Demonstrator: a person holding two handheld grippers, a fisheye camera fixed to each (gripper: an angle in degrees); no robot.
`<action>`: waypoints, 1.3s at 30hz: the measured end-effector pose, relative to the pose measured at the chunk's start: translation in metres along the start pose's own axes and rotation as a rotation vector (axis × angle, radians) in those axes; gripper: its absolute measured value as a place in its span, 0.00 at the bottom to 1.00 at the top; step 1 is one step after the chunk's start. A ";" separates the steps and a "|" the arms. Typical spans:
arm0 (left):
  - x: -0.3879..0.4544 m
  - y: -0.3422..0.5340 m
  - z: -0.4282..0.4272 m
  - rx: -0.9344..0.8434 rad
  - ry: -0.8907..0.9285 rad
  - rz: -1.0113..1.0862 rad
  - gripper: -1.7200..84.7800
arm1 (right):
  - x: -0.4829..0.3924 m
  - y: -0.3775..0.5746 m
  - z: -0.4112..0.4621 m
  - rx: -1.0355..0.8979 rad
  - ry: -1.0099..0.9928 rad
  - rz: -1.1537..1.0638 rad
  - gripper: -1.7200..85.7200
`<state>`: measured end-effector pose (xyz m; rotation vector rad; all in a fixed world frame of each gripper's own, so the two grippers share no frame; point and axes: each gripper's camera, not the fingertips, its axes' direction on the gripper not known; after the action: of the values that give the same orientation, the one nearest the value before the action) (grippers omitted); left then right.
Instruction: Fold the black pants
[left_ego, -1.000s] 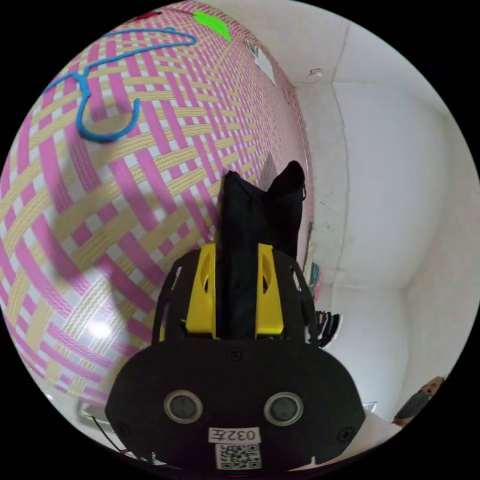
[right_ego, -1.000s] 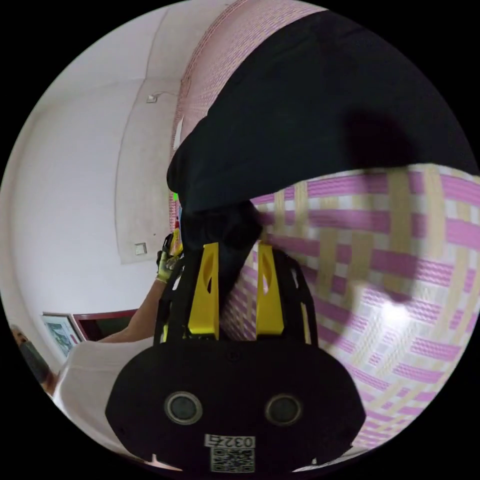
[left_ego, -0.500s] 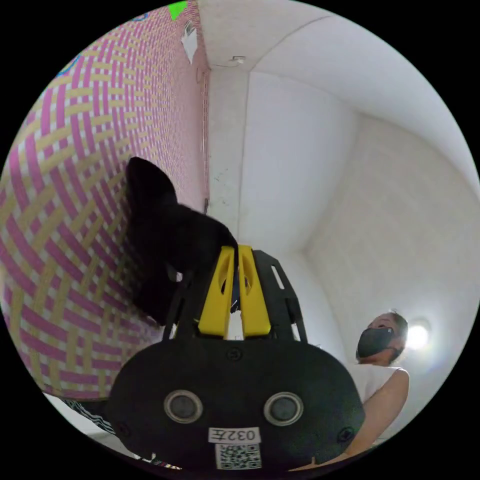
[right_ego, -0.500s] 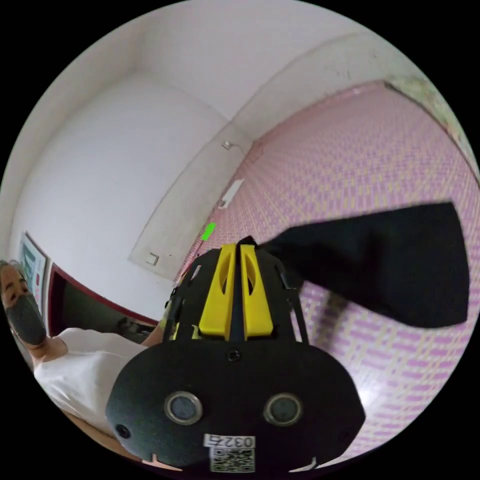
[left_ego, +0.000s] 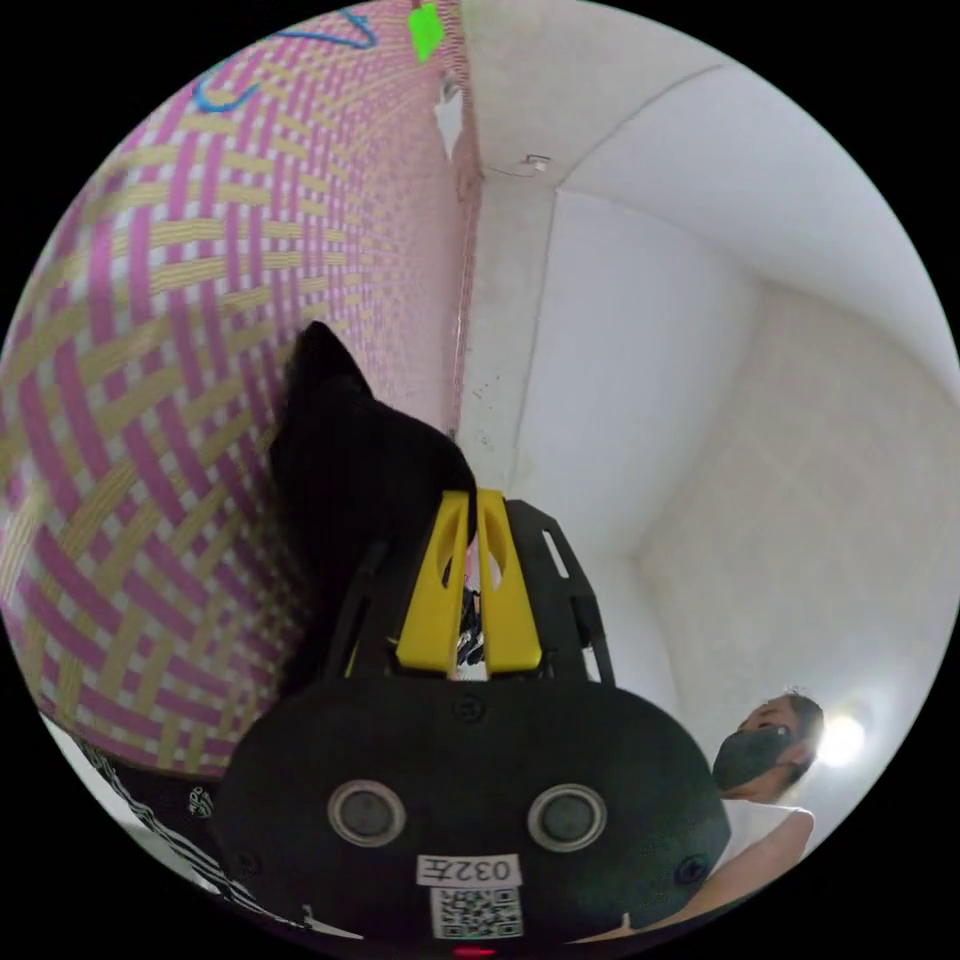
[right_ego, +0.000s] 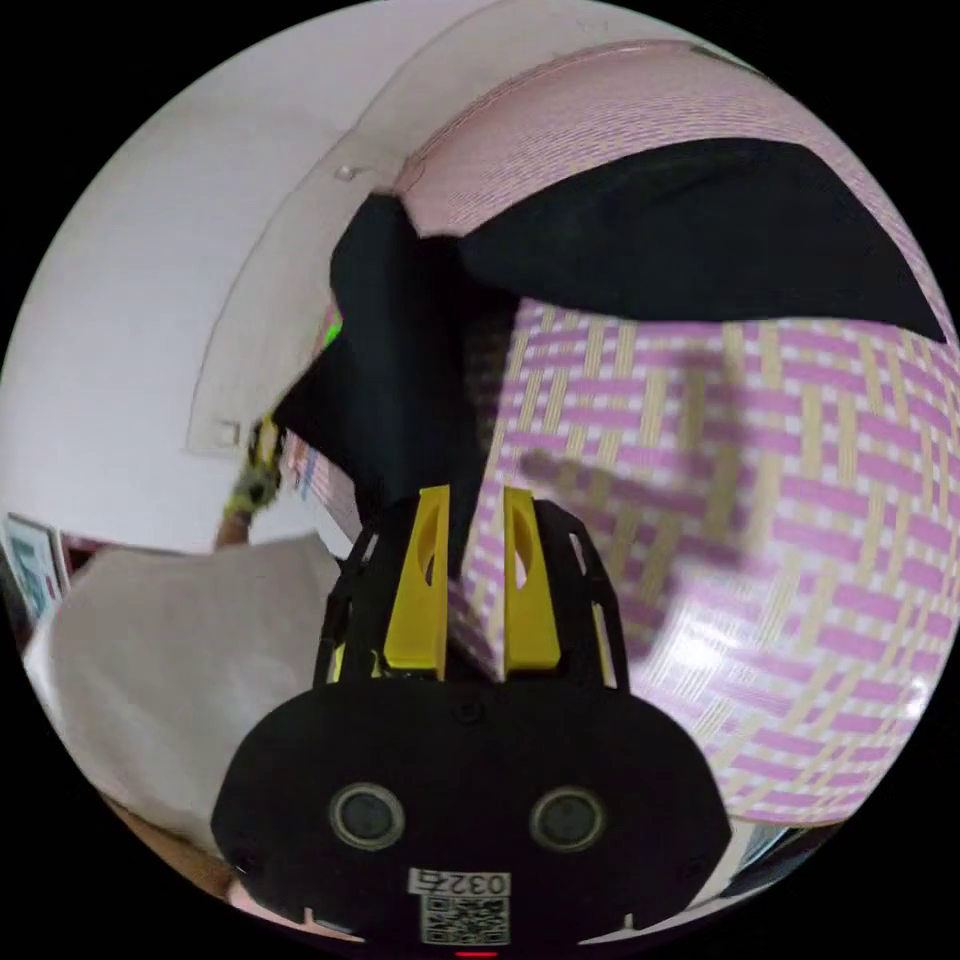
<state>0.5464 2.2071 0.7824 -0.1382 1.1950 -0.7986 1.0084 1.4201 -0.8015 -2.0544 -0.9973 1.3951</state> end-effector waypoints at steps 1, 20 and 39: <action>0.005 -0.003 0.006 -0.009 0.002 0.013 0.01 | -0.007 0.012 0.009 -0.008 0.028 -0.026 0.13; 0.044 -0.065 0.123 -0.163 0.036 0.054 0.01 | -0.155 0.043 0.166 0.044 0.439 -0.239 0.01; 0.045 -0.020 0.040 -0.415 -0.121 0.305 0.01 | -0.254 0.091 0.005 0.235 0.595 -0.222 0.02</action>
<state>0.5771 2.1525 0.7731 -0.3317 1.2180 -0.2655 0.9754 1.1658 -0.7184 -1.9321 -0.7308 0.6807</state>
